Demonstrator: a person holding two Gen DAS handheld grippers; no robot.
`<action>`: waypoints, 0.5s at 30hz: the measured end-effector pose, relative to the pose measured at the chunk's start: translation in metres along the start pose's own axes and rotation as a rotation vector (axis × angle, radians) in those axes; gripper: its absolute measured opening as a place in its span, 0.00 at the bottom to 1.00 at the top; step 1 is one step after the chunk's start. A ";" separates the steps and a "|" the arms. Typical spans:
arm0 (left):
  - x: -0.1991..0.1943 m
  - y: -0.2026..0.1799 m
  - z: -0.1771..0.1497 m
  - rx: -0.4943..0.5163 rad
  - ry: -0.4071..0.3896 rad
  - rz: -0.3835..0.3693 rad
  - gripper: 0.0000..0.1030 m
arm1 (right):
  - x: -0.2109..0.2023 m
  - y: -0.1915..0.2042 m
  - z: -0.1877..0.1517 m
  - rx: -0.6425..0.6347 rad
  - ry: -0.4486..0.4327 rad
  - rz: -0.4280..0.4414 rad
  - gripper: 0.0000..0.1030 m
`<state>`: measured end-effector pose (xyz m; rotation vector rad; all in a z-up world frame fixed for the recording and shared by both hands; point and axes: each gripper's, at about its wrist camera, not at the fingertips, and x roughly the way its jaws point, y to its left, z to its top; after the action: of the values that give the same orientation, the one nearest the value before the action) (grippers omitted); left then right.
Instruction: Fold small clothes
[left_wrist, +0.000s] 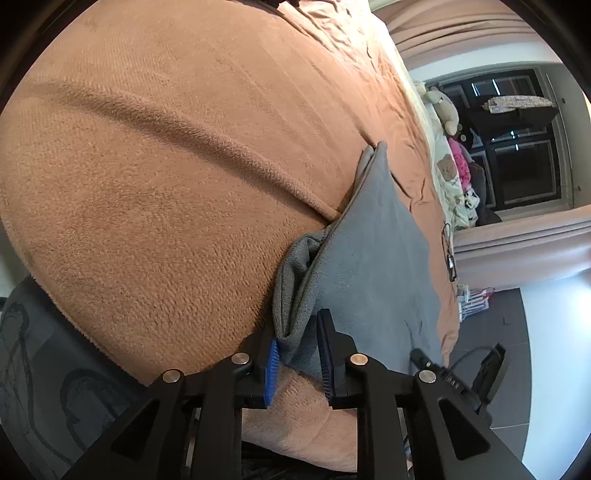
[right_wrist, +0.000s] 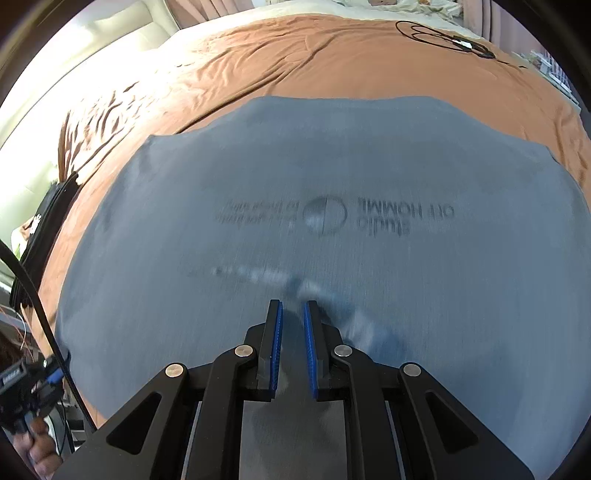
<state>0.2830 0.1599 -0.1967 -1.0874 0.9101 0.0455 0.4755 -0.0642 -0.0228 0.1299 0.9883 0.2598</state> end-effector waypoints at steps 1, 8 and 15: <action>0.000 -0.001 -0.001 0.000 -0.003 0.007 0.20 | 0.002 -0.001 0.004 -0.001 0.000 -0.001 0.08; 0.002 -0.004 -0.006 -0.018 -0.033 0.052 0.20 | 0.019 -0.009 0.039 0.010 0.004 -0.013 0.08; 0.000 -0.002 -0.010 -0.054 -0.058 0.065 0.20 | 0.039 -0.017 0.074 0.021 0.010 -0.040 0.08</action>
<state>0.2779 0.1514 -0.1969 -1.1010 0.8959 0.1554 0.5607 -0.0694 -0.0180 0.1277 1.0031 0.2139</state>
